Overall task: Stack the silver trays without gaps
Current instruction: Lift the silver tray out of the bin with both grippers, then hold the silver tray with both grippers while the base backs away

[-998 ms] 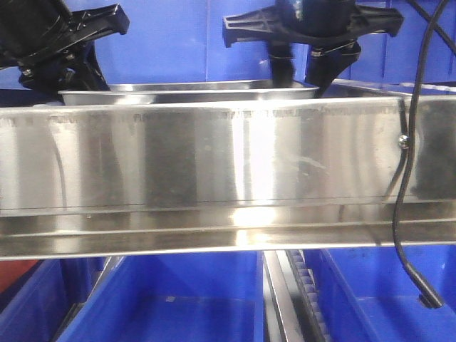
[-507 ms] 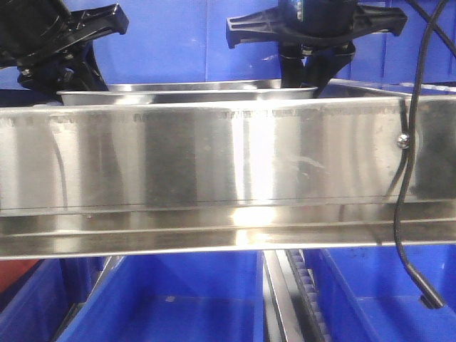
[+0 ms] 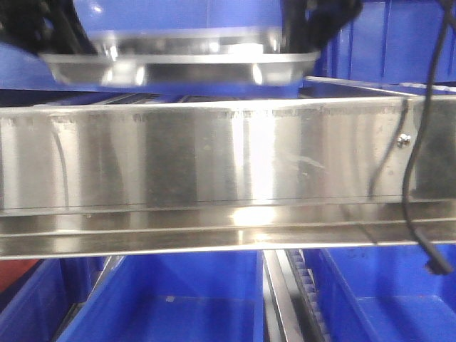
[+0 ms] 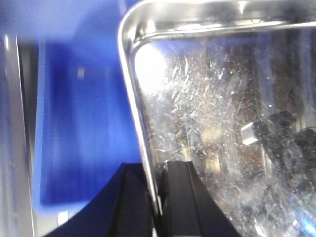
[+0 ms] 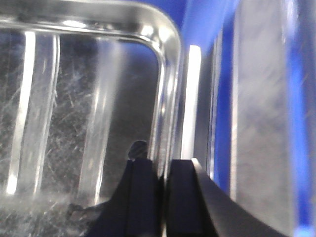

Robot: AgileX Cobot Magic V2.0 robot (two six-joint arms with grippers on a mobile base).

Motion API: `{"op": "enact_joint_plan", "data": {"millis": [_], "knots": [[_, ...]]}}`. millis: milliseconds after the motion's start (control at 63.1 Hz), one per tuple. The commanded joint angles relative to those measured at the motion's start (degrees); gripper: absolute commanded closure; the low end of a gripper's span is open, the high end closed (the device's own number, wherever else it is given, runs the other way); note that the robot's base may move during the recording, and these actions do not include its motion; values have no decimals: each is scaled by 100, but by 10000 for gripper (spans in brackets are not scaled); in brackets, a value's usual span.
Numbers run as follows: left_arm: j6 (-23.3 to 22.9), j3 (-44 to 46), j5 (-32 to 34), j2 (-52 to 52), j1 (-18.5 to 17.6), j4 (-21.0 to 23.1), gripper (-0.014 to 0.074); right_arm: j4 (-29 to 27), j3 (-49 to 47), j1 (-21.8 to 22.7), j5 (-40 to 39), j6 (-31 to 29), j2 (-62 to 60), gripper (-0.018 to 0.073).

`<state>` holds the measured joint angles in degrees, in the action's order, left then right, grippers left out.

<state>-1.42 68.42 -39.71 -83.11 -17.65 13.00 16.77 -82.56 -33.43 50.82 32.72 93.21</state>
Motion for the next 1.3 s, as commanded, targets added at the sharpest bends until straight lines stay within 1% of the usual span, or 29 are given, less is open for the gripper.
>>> {"op": "enact_joint_plan", "data": {"millis": [0, 143, 285, 491, 586, 776, 1045, 1172, 1283], "knots": [[77, 35, 211, 331, -32, 100, 612, 451, -2, -207, -162, 61, -205, 643], [77, 35, 280, 664, -32, 100, 612, 930, -2, -573, -162, 462, -422, 643], [77, 45, 378, 994, -32, 100, 612, 1275, -2, -778, -162, 728, -632, 643], [77, 213, 695, 1400, -32, 90, 612, 1394, -2, -791, -314, 787, -1005, 643], [77, 488, 664, 1415, -32, 74, 612, 1578, -2, -791, -379, 787, -1162, 643], [77, 853, 676, 1415, -32, 74, 612, 1633, -2, -791, -565, 787, -1368, 643], [77, 892, 1045, 1415, -32, 74, 612, 1893, -12, -791, -723, 787, -1576, 643], [77, 892, 1111, 1415, -32, 74, 612, 2238, -12, -791, -944, 787, -1613, 643], [77, 892, 1121, 1415, -32, 74, 612, 2316, -12, -791, -1187, 787, -1613, 643]]}}
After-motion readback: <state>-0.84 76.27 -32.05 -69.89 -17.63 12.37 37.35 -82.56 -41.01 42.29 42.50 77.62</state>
